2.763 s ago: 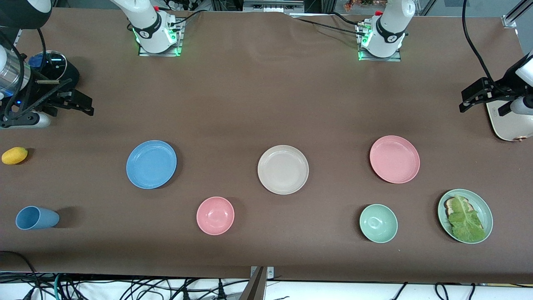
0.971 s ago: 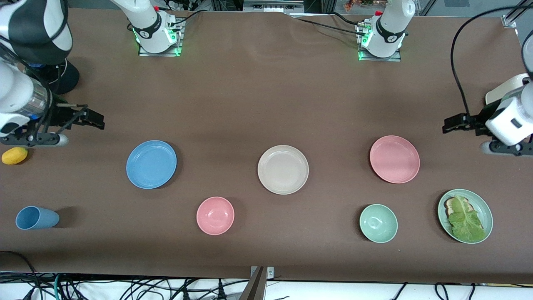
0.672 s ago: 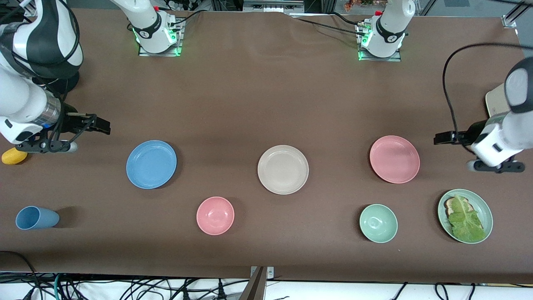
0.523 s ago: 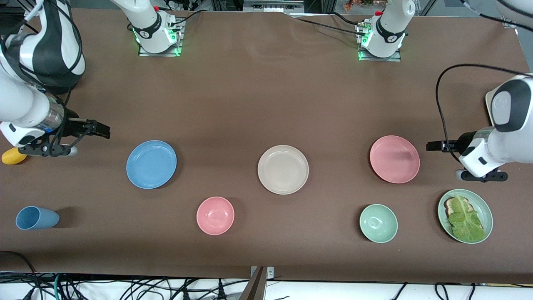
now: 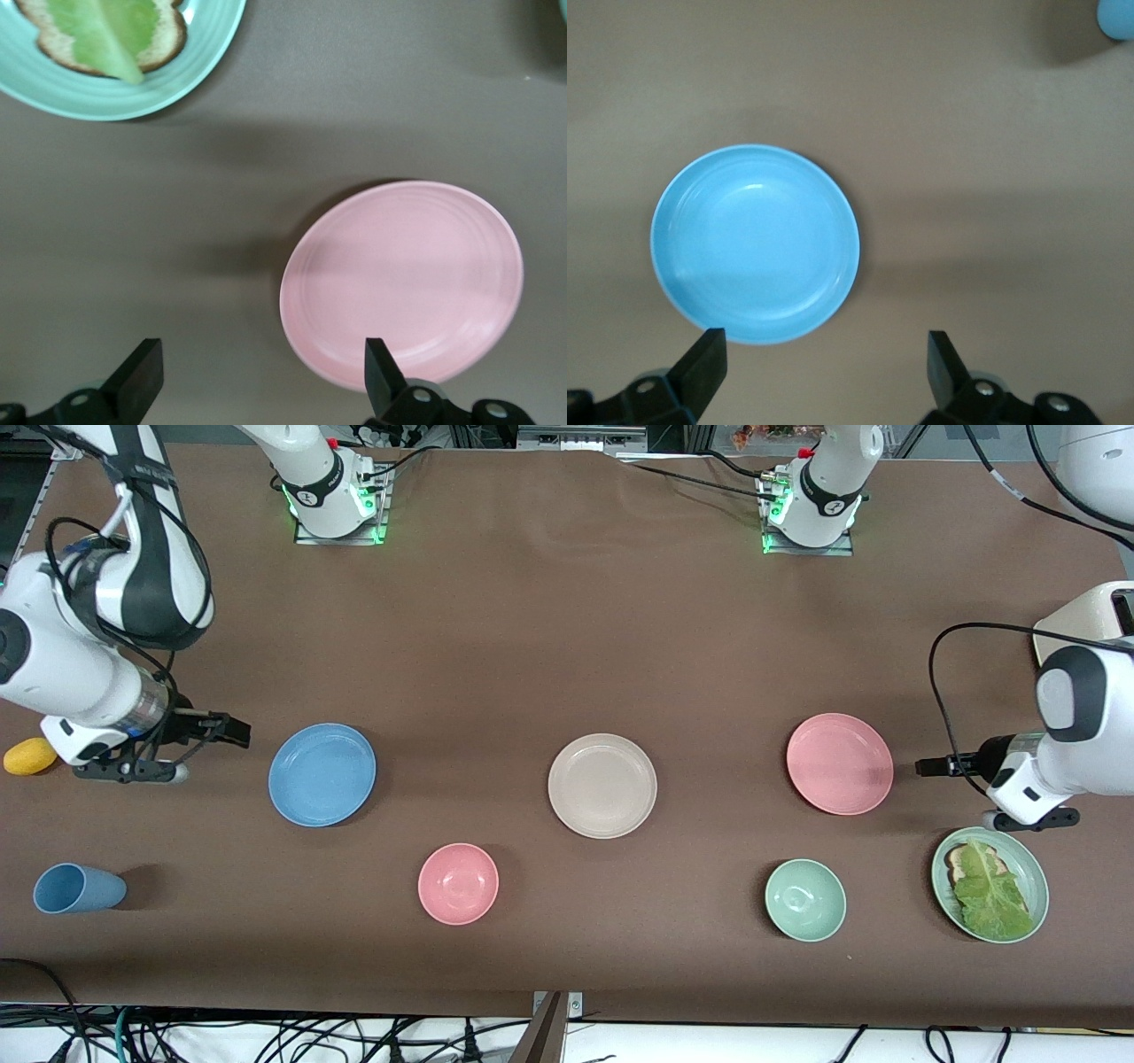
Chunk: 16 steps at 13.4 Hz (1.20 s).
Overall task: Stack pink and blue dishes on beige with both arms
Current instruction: 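Reach both grippers to the rims of the blue and pink plates, then close both grippers on the blue and pink plate rims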
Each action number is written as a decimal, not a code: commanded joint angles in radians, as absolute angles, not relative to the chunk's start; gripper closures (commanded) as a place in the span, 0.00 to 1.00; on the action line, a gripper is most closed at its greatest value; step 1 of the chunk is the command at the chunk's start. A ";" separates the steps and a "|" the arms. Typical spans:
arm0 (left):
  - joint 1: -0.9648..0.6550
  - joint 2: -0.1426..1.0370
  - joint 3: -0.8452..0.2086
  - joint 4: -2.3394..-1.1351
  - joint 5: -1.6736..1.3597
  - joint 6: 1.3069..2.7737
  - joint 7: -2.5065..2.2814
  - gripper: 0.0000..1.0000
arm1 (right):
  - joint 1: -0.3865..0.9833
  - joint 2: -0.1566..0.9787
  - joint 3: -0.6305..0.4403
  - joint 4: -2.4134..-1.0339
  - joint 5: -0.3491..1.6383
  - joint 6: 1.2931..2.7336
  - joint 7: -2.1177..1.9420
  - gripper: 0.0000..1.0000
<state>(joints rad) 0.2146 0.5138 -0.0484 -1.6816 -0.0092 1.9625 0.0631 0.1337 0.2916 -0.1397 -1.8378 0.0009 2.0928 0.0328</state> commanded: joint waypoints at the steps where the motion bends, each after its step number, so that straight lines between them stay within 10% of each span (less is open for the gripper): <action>1: 0.221 0.485 -0.054 -1.836 -0.015 2.150 0.071 0.00 | 0.133 0.362 -0.132 -1.841 0.006 2.204 0.037 0.00; 7: 0.216 0.537 -0.060 -1.953 -0.015 2.353 0.069 0.00 | 0.141 0.480 -0.115 -1.842 0.008 2.341 0.041 0.00; 11: 0.213 0.540 -0.060 -1.951 -0.017 2.352 0.069 1.00 | 0.138 0.534 -0.114 -1.845 0.009 2.373 0.034 0.00; 16: 0.189 0.540 -0.061 -1.939 -0.015 2.335 0.064 1.00 | 0.132 0.529 -0.115 -1.942 0.008 2.459 0.017 0.00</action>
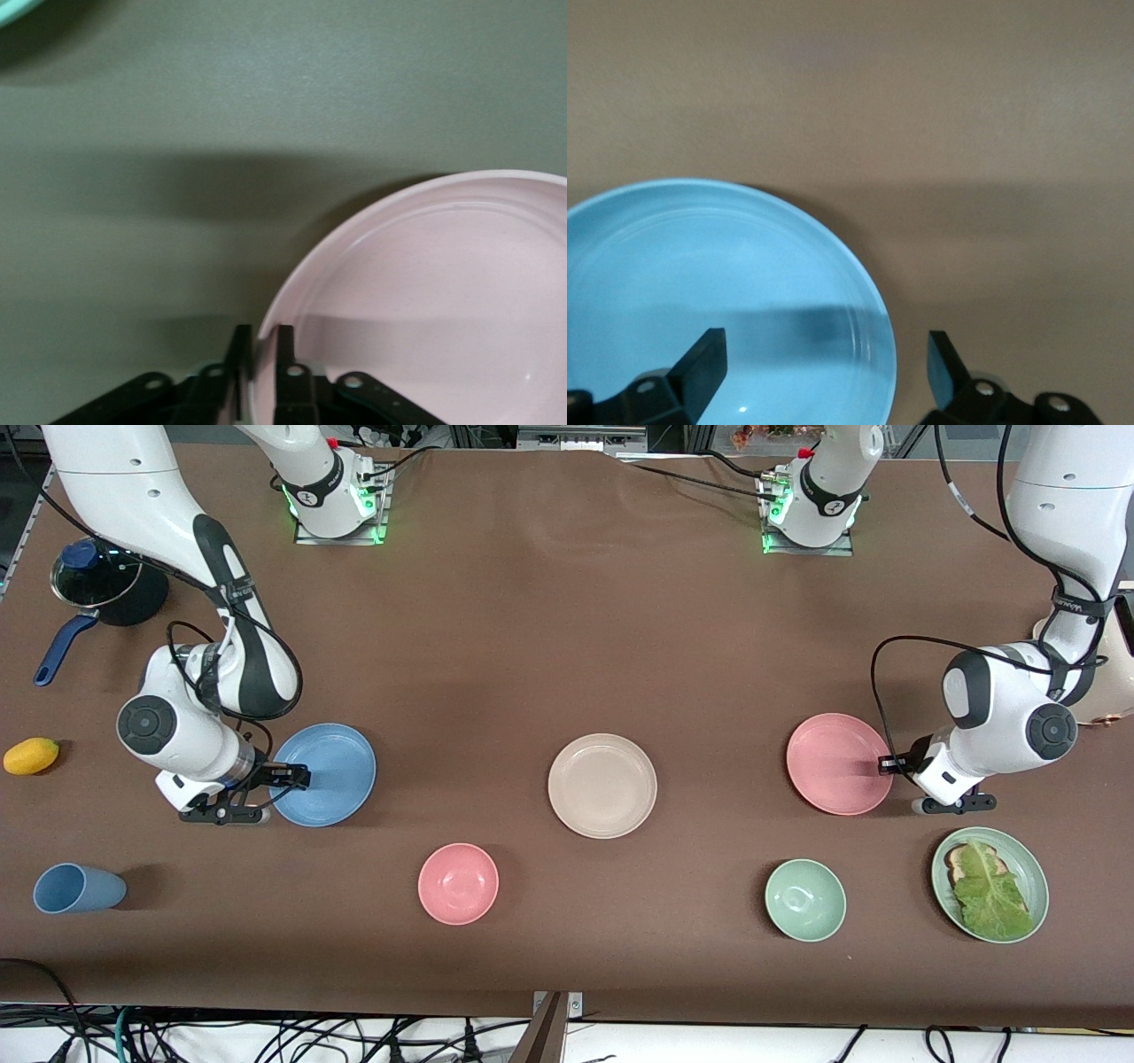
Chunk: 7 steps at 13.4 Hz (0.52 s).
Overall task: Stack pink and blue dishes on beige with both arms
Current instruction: 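Close both grippers on the blue and pink plate rims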
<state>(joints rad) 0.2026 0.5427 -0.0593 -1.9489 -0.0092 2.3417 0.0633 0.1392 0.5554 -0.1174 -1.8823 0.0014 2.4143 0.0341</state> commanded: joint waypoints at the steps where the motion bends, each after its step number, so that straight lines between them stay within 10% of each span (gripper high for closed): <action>1: 0.187 0.538 -0.061 -1.931 -0.015 2.332 0.064 1.00 | 0.132 0.526 -0.115 -1.951 0.009 2.459 0.017 0.00; 7: 0.189 0.511 -0.130 -1.706 -0.098 1.943 0.010 1.00 | 0.114 0.518 -0.121 -1.979 0.009 2.467 -0.032 0.01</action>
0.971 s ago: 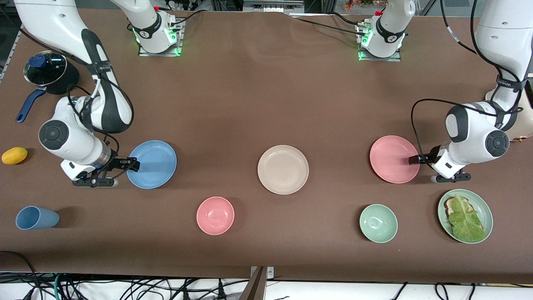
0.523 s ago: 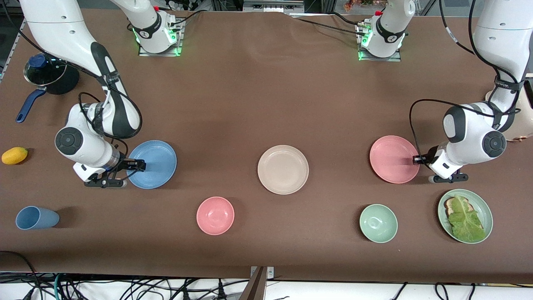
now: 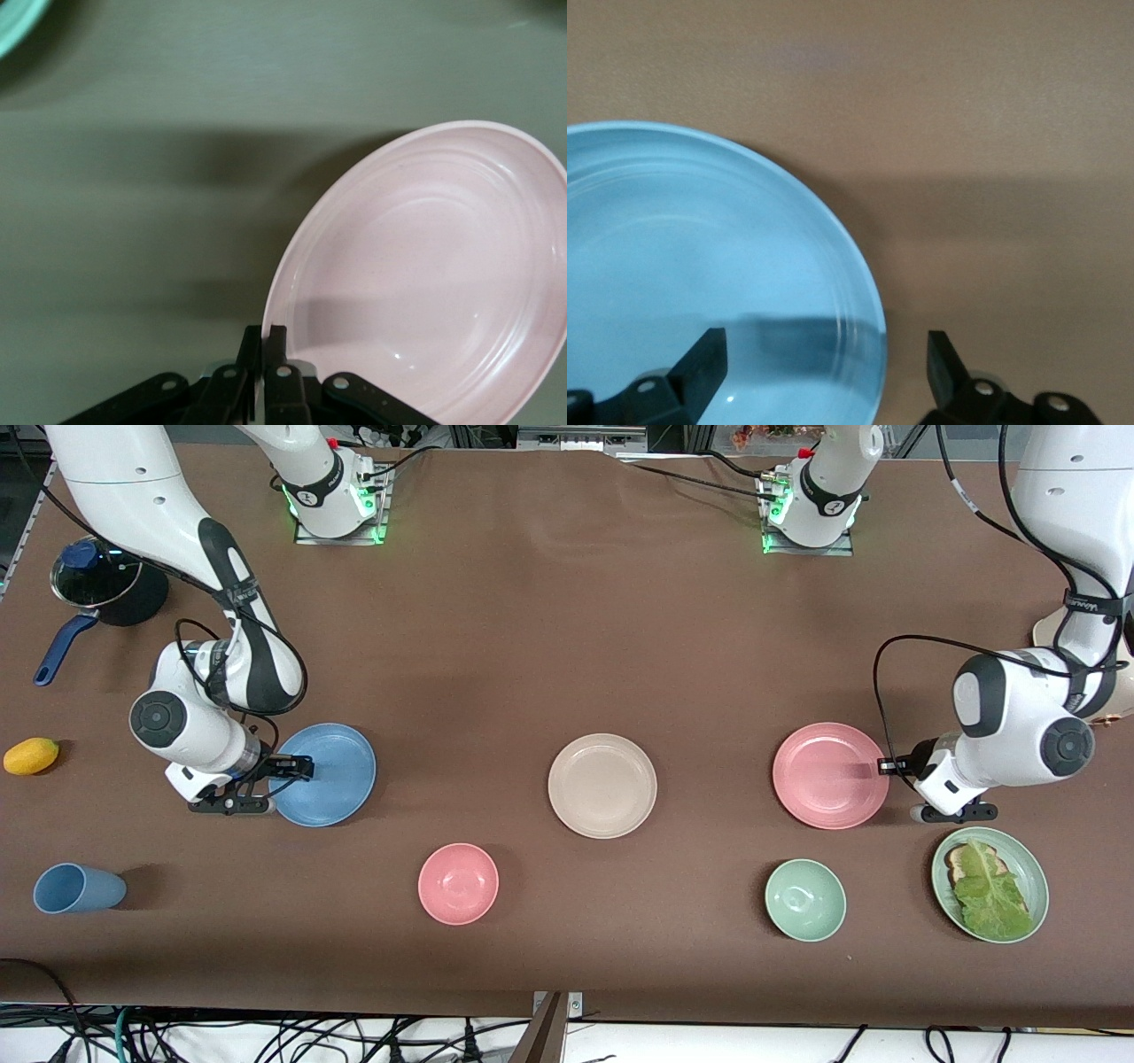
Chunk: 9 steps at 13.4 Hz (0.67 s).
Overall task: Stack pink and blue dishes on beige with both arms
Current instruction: 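Close both grippers on the blue and pink plate rims, then lift the pink plate with the left gripper onto the beige plate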
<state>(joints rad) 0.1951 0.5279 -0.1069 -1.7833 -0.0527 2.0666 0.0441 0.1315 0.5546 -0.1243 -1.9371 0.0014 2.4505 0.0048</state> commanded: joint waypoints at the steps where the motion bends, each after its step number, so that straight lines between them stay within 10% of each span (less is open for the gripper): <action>1: 0.189 0.506 -0.152 -1.677 -0.100 1.898 -0.027 1.00 | 0.112 0.518 -0.121 -1.979 0.009 2.467 -0.035 0.03; 9: 0.131 0.517 -0.351 -1.603 -0.097 1.881 -0.372 1.00 | 0.112 0.515 -0.120 -2.014 0.020 2.500 -0.035 0.27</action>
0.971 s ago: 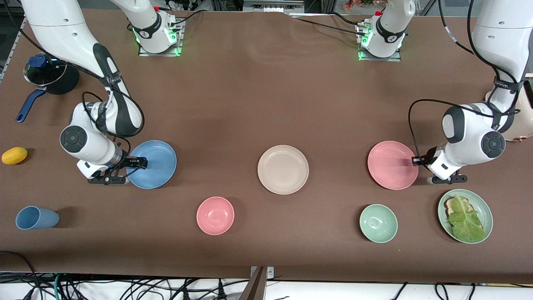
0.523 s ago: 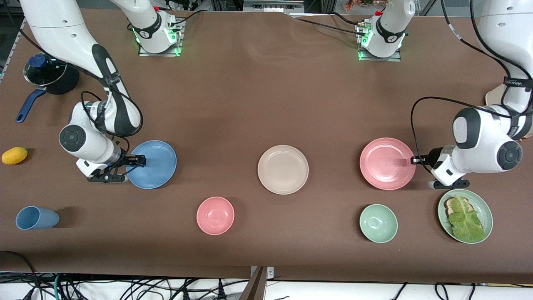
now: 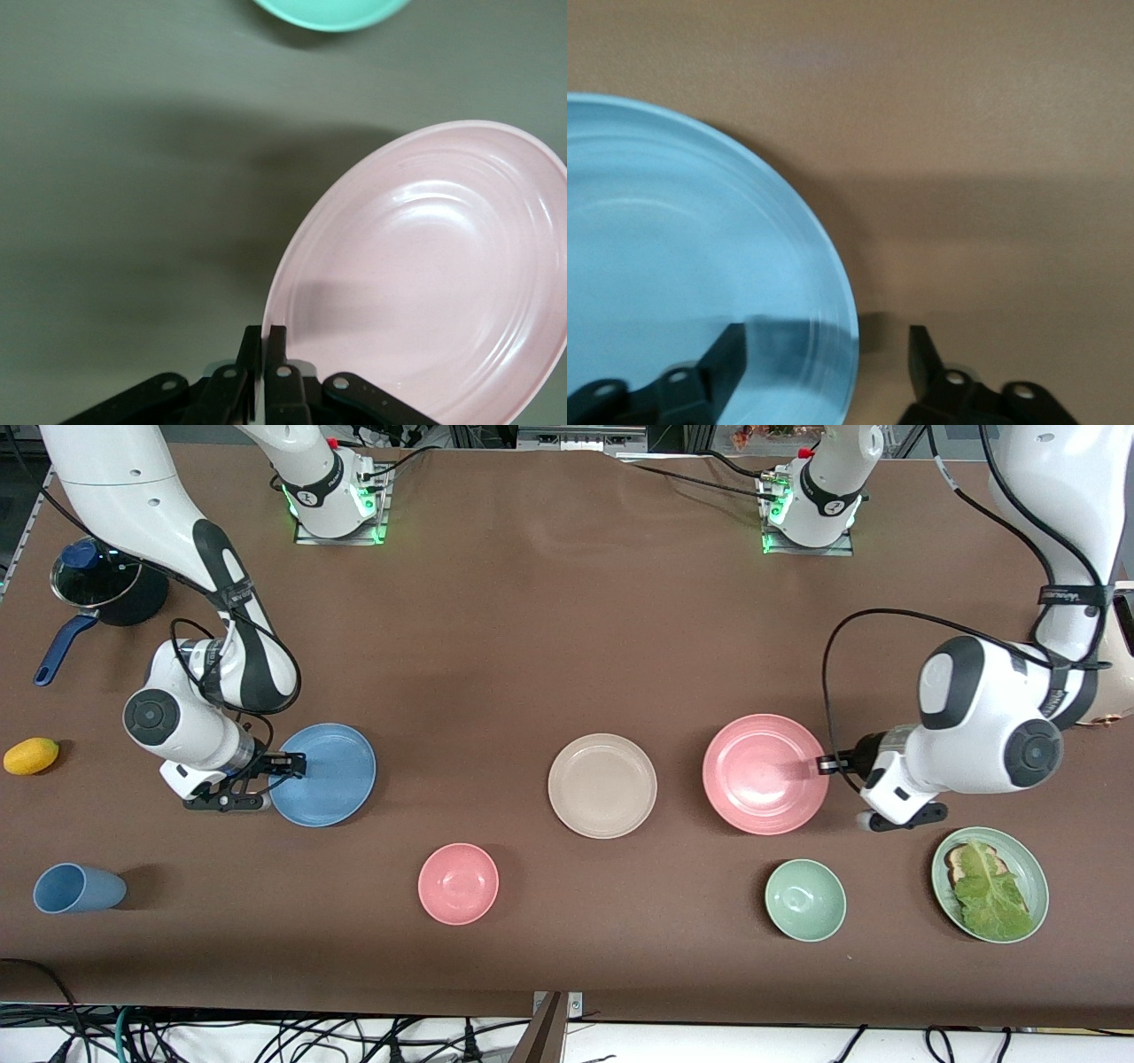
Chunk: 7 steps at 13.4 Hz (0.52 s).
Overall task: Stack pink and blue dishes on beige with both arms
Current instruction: 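Lift the pink plate with the left gripper onto the beige plate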
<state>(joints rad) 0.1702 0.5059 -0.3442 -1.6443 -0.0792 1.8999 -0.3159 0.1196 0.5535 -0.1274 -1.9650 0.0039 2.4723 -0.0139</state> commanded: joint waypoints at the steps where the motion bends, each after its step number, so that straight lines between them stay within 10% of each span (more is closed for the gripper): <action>1: 0.094 0.526 -0.351 -1.603 -0.095 1.887 -0.394 1.00 | 0.112 0.515 -0.120 -2.016 0.020 2.500 -0.035 0.32; 7: -0.139 0.661 -0.334 -1.481 0.010 1.979 -0.602 1.00 | 0.112 0.511 -0.120 -2.016 0.021 2.499 -0.037 0.74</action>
